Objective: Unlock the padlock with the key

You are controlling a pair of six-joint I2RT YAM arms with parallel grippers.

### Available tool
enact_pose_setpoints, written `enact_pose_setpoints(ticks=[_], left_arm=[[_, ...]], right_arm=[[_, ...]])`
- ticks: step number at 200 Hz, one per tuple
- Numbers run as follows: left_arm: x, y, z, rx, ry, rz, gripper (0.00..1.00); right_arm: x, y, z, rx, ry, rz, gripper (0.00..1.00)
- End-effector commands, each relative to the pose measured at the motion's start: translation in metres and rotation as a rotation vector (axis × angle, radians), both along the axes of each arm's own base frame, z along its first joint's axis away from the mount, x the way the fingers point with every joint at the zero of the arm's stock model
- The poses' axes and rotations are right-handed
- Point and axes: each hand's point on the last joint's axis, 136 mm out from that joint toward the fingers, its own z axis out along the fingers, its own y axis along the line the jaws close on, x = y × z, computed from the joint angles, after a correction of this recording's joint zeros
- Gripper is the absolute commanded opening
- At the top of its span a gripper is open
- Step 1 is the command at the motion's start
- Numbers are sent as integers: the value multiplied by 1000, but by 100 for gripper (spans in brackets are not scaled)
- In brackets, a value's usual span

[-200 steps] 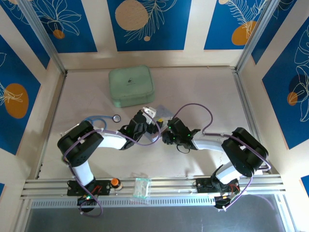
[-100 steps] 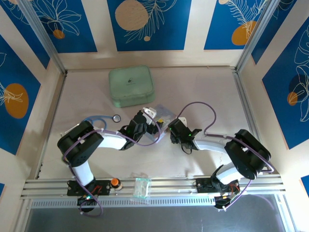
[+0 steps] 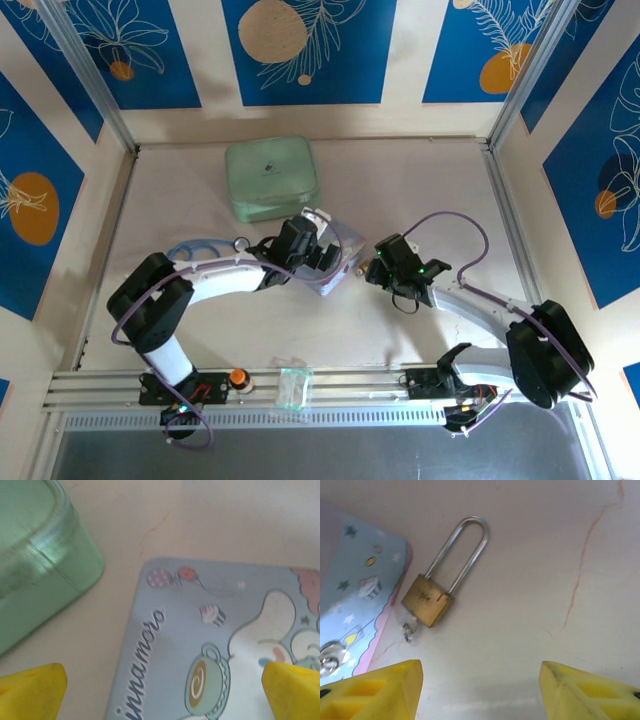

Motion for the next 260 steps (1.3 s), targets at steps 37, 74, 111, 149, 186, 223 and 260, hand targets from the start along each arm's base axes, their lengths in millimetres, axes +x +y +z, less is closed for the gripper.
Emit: enact_pose_setpoints(ticks=[37,74,111,149,186,223,260], left_arm=[[-21,49,33,67,9,173,100],[-59,65,3,105,48,221,99],[-90,55,-17,130,60,236,99],[-99,37,-49,69,115,280,99],[-90,26,-71,137,118,392,100],[-82,55,-77,158,83,518,99],[-75,106,-73,162,78,611,99]], right_arm=[[34,24,10,113,12,-11,63],[50,32,-7,87,38,-12,63],[54,40,-22,67,59,-7,62],[47,33,-38,-12,103,-21,62],[31,25,-47,-66,153,-5,61],[16,10,-50,-140,215,7,60],[9,3,-56,-173,253,27,59]])
